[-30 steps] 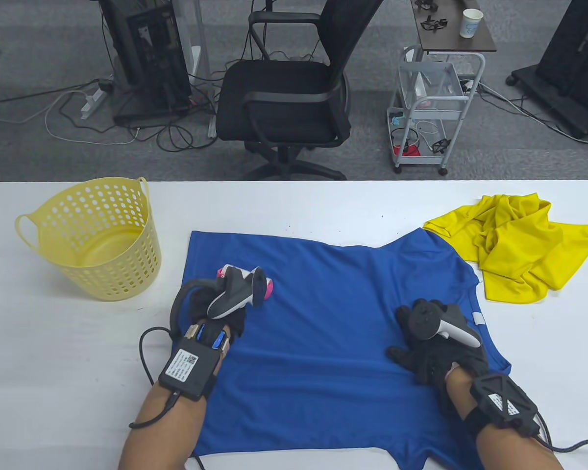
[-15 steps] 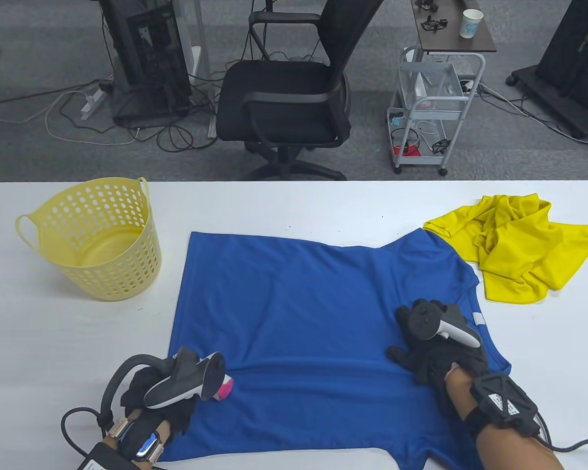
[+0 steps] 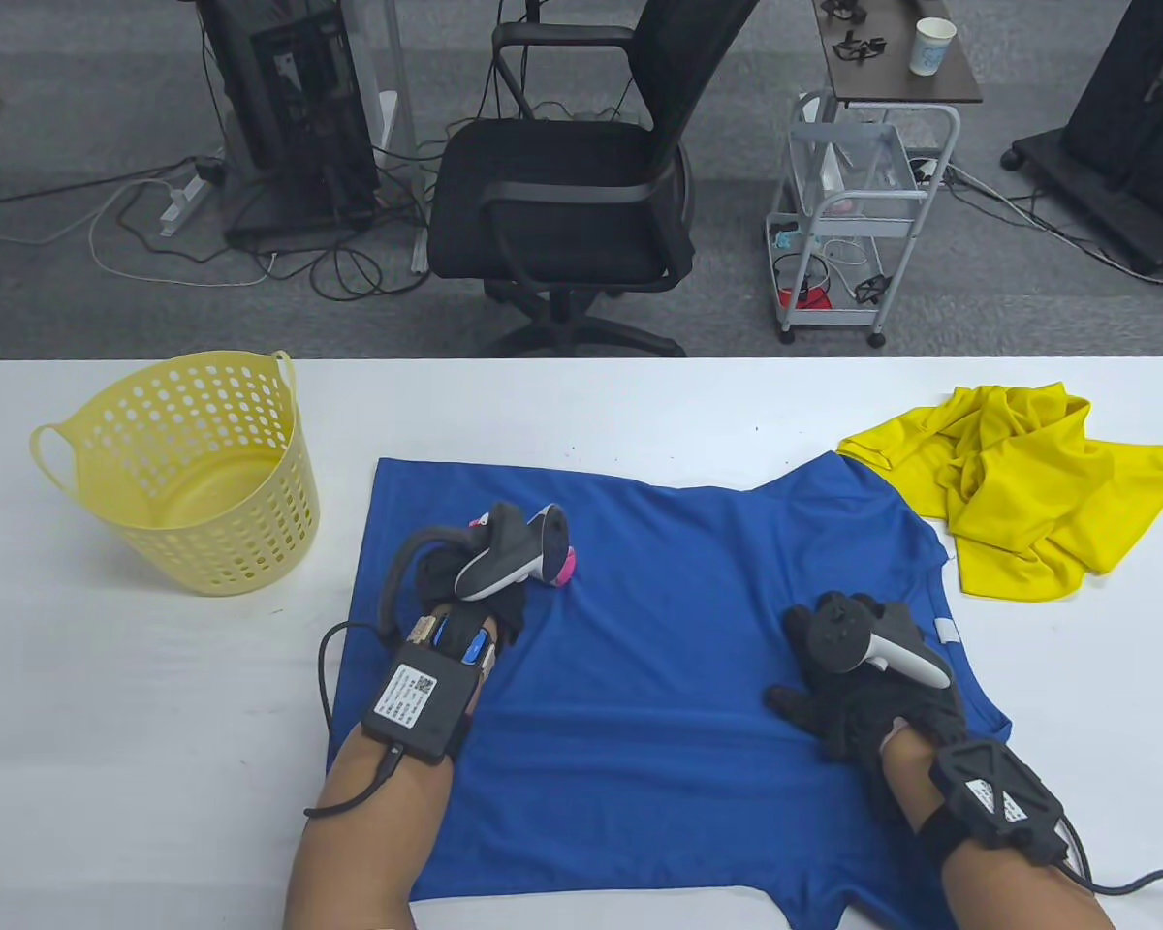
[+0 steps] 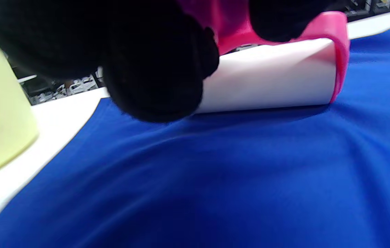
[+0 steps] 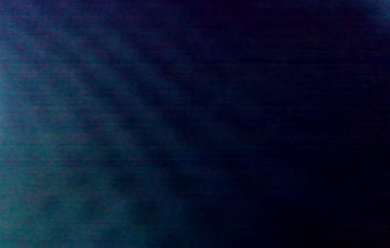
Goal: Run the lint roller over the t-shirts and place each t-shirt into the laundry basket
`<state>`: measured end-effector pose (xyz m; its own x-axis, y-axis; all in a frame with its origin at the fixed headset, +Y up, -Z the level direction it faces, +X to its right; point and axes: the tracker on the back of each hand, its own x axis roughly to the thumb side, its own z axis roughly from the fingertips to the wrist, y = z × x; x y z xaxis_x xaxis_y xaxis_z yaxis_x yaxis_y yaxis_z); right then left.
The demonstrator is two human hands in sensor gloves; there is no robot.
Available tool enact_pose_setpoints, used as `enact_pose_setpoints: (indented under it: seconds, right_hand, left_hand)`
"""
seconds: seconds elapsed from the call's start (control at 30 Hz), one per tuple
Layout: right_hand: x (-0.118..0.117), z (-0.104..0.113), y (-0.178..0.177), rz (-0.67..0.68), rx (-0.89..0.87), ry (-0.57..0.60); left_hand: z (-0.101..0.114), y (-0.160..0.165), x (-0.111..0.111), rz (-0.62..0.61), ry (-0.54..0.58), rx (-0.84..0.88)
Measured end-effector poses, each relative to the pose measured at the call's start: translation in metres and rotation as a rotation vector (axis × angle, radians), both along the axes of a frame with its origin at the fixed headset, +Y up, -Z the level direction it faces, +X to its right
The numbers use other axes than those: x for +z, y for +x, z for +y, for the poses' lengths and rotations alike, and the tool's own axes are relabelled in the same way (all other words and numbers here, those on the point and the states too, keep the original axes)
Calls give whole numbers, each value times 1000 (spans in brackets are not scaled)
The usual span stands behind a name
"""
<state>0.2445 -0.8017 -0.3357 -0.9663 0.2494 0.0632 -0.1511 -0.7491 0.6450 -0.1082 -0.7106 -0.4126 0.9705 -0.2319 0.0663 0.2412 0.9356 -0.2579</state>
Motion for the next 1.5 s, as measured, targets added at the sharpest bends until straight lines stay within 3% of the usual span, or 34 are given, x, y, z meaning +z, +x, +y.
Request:
enact_pose_setpoints:
  seconds: [0.07, 0.17, 0.43, 0.53, 0.63, 0.77, 0.83, 0.93, 1.07, 1.2, 1.37, 1.5]
  right_hand:
    - [0, 0, 0, 0, 0, 0]
    - [0, 0, 0, 0, -1, -1]
    - [0, 0, 0, 0, 2, 1]
    - [0, 0, 0, 0, 0, 0]
    - [0, 0, 0, 0, 1, 0]
    - [0, 0, 0, 0, 1, 0]
    - [0, 0, 0, 0, 3, 1]
    - [0, 0, 0, 0, 3, 1]
    - [0, 0, 0, 0, 4, 1]
    - [0, 0, 0, 0, 4, 1]
    - [0, 0, 0, 0, 1, 0]
    - [0, 0, 0, 0, 0, -1]
  left_hand:
    - [-2, 1, -3, 12, 12, 31]
    - [-2, -4, 9, -37, 12, -9]
    - [12, -54, 101, -133, -90, -78]
    - [9, -66, 123, -129, -80, -54]
    - [9, -70, 129, -113, -62, -34]
    - [24, -64, 126, -95, -21, -56]
    - [39, -48, 129, -121, 52, -21]
    - [52, -12, 135, -215, 63, 5]
    - [42, 36, 124, -285, -2, -4]
    - [17, 72, 89, -266, -79, -65]
    - [9, 109, 43, -221, -21, -26]
    - [8, 126, 22, -195, -7, 11]
